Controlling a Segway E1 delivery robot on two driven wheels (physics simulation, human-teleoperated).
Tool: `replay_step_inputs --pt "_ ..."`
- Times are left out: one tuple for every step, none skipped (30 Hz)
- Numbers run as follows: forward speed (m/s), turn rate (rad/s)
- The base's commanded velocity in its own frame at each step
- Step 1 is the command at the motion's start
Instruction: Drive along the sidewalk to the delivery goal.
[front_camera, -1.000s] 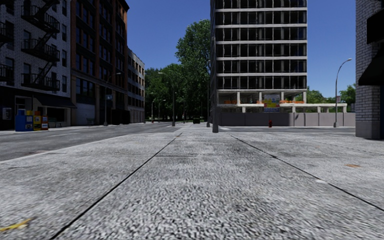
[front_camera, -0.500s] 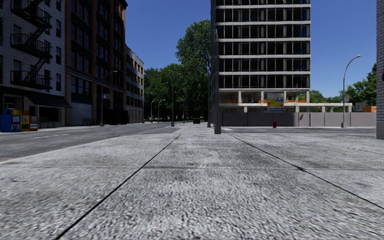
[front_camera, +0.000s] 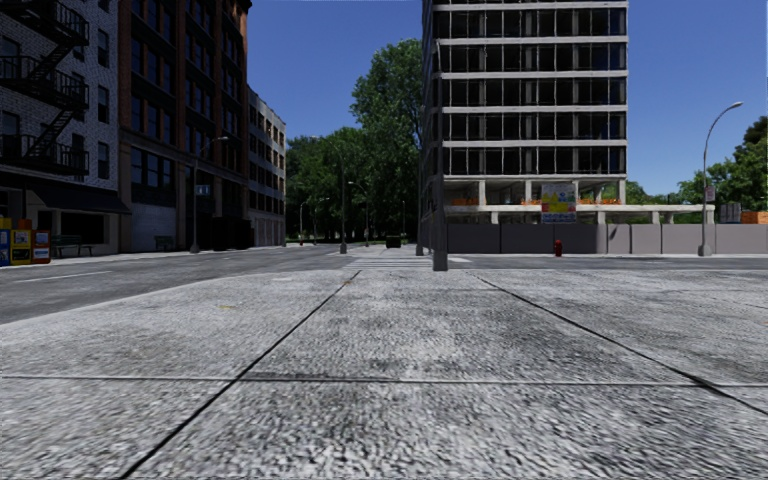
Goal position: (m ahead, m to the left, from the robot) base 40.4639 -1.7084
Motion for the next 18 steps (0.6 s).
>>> replay_step_inputs --pt "2.00 0.00" --pt "2.00 0.00" --pt "2.00 0.00" --pt "2.00 0.00" --pt "2.00 0.00" --pt "2.00 0.00" --pt "2.00 0.00" --pt "2.00 0.00" --pt "2.00 0.00" --pt "2.00 0.00" --pt "2.00 0.00" --pt "2.00 0.00" --pt "2.00 0.00" --pt "2.00 0.00" --pt "2.00 0.00" --pt "2.00 0.00" --pt "2.00 0.00" --pt "2.00 0.00"
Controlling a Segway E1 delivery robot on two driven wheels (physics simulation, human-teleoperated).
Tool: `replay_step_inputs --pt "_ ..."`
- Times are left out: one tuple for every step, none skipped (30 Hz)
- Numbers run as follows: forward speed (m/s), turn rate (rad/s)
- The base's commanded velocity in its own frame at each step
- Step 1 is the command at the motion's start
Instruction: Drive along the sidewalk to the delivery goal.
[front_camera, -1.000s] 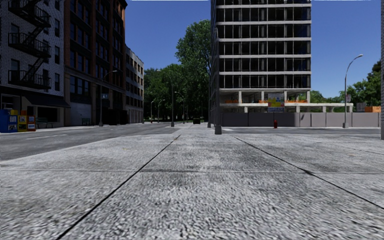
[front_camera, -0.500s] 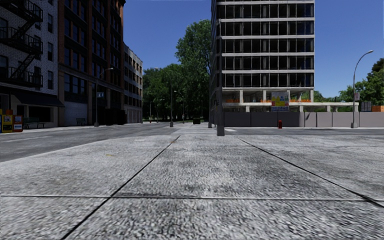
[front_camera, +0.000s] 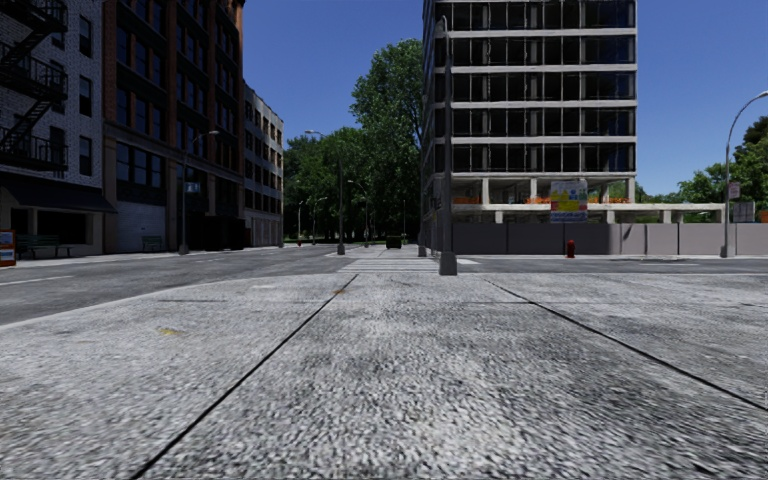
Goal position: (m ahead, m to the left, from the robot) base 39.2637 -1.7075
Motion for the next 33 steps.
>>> replay_step_inputs --pt "2.00 0.00" --pt "2.00 0.00" --pt "2.00 0.00" --pt "2.00 0.00" --pt "2.00 0.00" --pt "2.00 0.00" --pt "2.00 0.00" --pt "2.00 0.00" --pt "2.00 0.00" --pt "2.00 0.00" --pt "2.00 0.00" --pt "2.00 0.00" --pt "2.00 0.00" --pt "2.00 0.00" --pt "2.00 0.00" --pt "2.00 0.00" --pt "2.00 0.00" --pt "2.00 0.00" --pt "2.00 0.00" --pt "2.00 0.00" --pt "2.00 0.00" --pt "2.00 0.00" --pt "2.00 0.00" --pt "2.00 0.00" --pt "2.00 0.00" --pt "2.00 0.00" --pt "2.00 0.00" --pt "2.00 0.00" --pt "2.00 0.00" --pt "2.00 0.00" --pt "2.00 0.00" --pt "2.00 0.00" --pt "2.00 0.00"
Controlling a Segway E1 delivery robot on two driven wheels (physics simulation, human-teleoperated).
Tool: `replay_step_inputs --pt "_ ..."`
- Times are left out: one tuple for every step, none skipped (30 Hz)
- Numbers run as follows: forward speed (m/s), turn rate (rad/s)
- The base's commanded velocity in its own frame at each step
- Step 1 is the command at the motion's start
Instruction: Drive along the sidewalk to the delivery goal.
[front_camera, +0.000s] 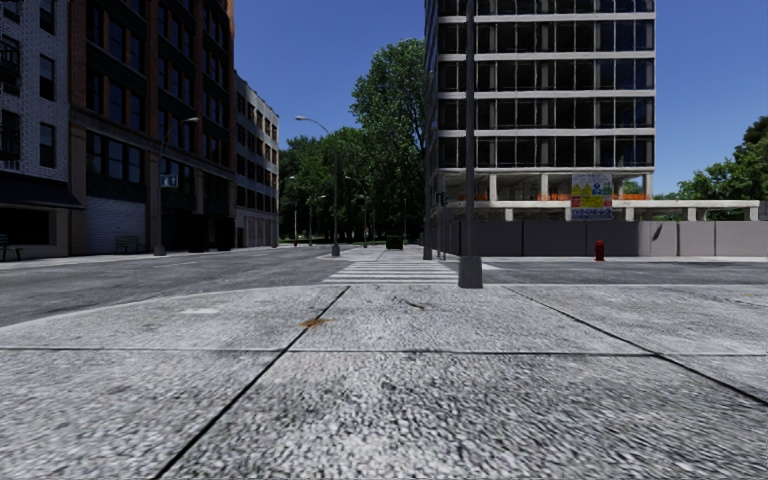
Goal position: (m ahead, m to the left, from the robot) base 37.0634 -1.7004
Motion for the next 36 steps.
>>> replay_step_inputs --pt "2.00 0.00" --pt "2.00 0.00" --pt "2.00 0.00" --pt "2.00 0.00" --pt "2.00 0.00" --pt "2.00 0.00" --pt "2.00 0.00" --pt "2.00 0.00" --pt "2.00 0.00" --pt "2.00 0.00" --pt "2.00 0.00" --pt "2.00 0.00" --pt "2.00 0.00" --pt "2.00 0.00" --pt "2.00 0.00" --pt "2.00 0.00" --pt "2.00 0.00" --pt "2.00 0.00" --pt "2.00 0.00" --pt "2.00 0.00" --pt "2.00 0.00" --pt "2.00 0.00" --pt "2.00 0.00" --pt "2.00 0.00" --pt "2.00 0.00" --pt "2.00 0.00" --pt "2.00 0.00" --pt "2.00 0.00" --pt "2.00 0.00" --pt "2.00 0.00" --pt "2.00 0.00" --pt "2.00 0.00" --pt "2.00 0.00" --pt "2.00 0.00" --pt "2.00 0.00" --pt "2.00 0.00"
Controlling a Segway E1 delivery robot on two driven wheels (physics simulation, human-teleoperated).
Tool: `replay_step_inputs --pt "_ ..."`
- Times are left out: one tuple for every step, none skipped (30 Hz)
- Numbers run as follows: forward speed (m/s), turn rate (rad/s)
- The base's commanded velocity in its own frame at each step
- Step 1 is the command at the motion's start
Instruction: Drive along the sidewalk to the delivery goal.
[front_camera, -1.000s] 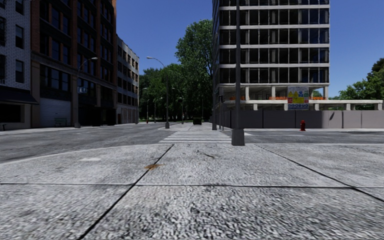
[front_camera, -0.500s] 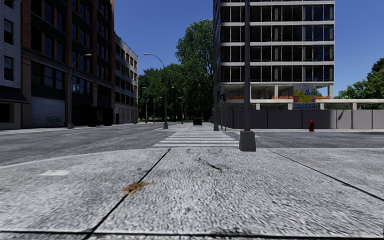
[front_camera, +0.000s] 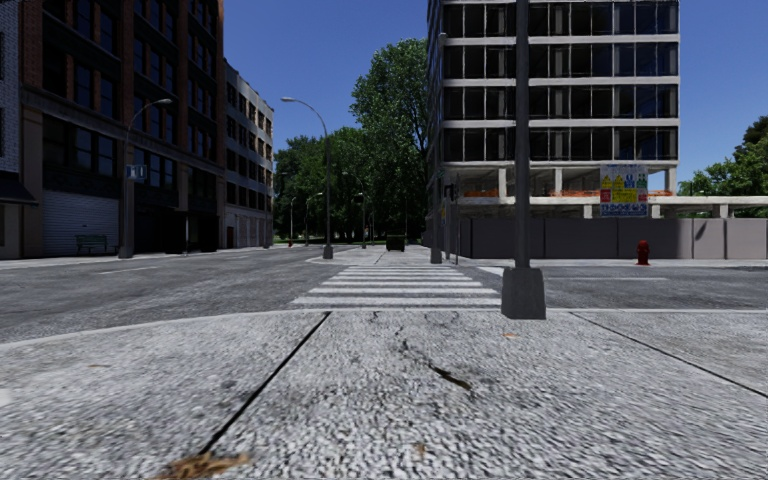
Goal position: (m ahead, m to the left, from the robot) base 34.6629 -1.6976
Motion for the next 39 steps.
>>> replay_step_inputs --pt "2.00 0.00" --pt "2.00 0.00" --pt "2.00 0.00" --pt "2.00 0.00" --pt "2.00 0.00" --pt "2.00 0.00" --pt "2.00 0.00" --pt "2.00 0.00" --pt "2.00 0.00" --pt "2.00 0.00" --pt "2.00 0.00" --pt "2.00 0.00" --pt "2.00 0.00" --pt "2.00 0.00" --pt "2.00 0.00" --pt "2.00 0.00" --pt "2.00 0.00" --pt "2.00 0.00" --pt "2.00 0.00" --pt "2.00 0.00" --pt "2.00 0.00" --pt "2.00 0.00" --pt "2.00 0.00" --pt "2.00 0.00" --pt "2.00 0.00" --pt "2.00 0.00" --pt "2.00 0.00" --pt "2.00 0.00" --pt "2.00 0.00" --pt "2.00 0.00" --pt "2.00 0.00" --pt "2.00 0.00" --pt "2.00 0.00" --pt "2.00 0.00" --pt "2.00 0.00" --pt "2.00 0.00" --pt "2.00 0.00" --pt "2.00 0.00" --pt "2.00 0.00"
